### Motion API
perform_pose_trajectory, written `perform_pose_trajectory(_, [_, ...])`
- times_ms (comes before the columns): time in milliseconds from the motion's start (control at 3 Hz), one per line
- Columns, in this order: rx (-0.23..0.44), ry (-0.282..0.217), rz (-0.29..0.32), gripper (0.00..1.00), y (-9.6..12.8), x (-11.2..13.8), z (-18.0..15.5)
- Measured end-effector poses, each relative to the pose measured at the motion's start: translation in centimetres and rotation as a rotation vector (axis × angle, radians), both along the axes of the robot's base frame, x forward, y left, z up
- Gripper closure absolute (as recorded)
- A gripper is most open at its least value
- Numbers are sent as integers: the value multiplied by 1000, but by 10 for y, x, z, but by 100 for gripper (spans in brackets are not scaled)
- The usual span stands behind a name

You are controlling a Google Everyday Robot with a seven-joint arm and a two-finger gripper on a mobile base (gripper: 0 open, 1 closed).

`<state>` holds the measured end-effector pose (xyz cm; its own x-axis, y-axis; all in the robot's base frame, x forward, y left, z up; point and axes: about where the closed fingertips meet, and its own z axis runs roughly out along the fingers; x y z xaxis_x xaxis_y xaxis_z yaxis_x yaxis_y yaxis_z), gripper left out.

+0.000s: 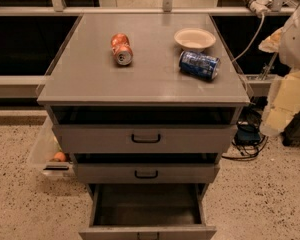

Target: Place coke can into bottom drawer

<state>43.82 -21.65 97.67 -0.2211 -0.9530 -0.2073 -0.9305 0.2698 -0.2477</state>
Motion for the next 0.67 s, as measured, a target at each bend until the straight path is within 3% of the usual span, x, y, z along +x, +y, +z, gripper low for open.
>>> perform_pose_trajectory(333, [6,-13,1,0,4,4,2])
perform_pose_trajectory(667, [43,-38,13,0,31,32,3])
